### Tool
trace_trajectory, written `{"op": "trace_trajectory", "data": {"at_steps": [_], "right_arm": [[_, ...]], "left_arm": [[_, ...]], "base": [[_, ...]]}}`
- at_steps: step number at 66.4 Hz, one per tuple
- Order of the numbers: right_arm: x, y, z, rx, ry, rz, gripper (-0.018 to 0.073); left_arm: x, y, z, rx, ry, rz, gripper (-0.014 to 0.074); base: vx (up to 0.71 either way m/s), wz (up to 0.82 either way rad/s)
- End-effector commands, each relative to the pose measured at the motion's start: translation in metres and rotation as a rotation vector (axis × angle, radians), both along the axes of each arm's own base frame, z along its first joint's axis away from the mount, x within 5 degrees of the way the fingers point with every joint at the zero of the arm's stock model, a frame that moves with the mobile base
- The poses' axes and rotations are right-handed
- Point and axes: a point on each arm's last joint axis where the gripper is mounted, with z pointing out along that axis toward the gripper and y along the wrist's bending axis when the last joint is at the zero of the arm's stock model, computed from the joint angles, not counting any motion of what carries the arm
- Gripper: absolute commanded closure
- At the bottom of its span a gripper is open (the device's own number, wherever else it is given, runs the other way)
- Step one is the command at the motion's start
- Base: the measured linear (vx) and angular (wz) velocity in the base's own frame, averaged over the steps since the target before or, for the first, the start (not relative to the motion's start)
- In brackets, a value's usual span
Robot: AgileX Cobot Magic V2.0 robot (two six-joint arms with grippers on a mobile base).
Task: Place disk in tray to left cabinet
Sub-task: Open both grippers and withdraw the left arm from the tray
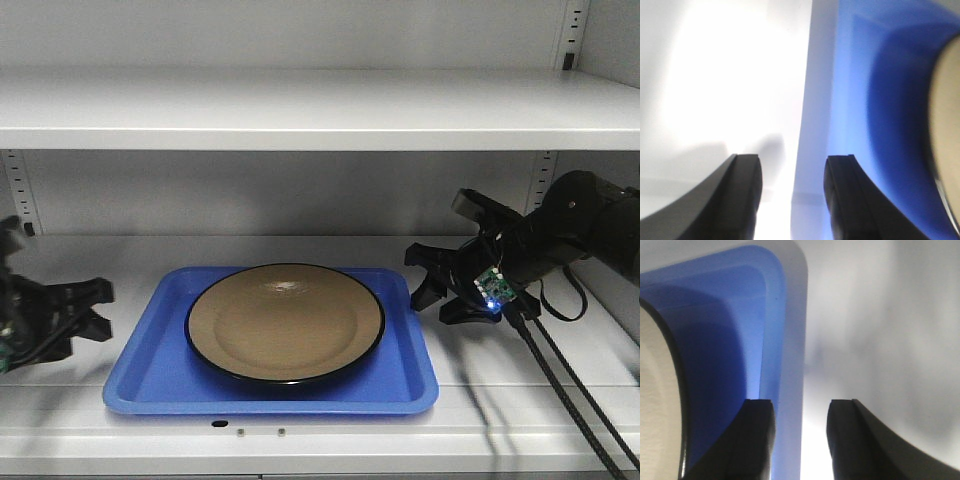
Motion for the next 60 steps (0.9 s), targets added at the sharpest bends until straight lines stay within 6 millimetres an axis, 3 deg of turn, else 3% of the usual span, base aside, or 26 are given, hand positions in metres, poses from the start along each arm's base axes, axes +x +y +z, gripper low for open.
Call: {"op": "trace_trajectory", "data": {"at_steps": [1, 16, 28, 38, 49, 60], "right_arm": [[-0.009, -0.003, 0.045, 0.035, -0.142, -0.019, 0.0211], [-0.009, -0.003, 0.045, 0.035, -0.142, -0.019, 0.0211], [-0.009, -0.003, 0.045, 0.035, -0.142, -0.019, 0.0211], [-0.009, -0.003, 0.045, 0.035, -0.142, -0.019, 0.0211], [-0.009, -0.003, 0.045, 0.035, -0.142, -0.019, 0.0211], [-0.009, -0.003, 0.045, 0.035, -0.142, -0.019, 0.0211]], "left_arm": [[-0.037, 0.004, 0.036, -0.002, -0.228, 0.055, 0.0156], [-0.113, 0.019, 0.019, 0.075, -0.461, 0.156, 0.0240], [-0.177, 0.024, -0.005, 0.094, -0.562, 0.178, 0.0405], [-0.219, 0.029, -0.036, 0.298, -0.634, 0.107, 0.0575], [-0.251, 0.032, -0.072, 0.343, -0.680, 0.116, 0.0604], [-0.269, 0.034, -0.110, 0.350, -0.706, 0.144, 0.0604]], "base": [[0.00, 0.00], [0.00, 0.00], [0.00, 0.00], [0.00, 0.00], [0.00, 0.00], [0.00, 0.00]]}}
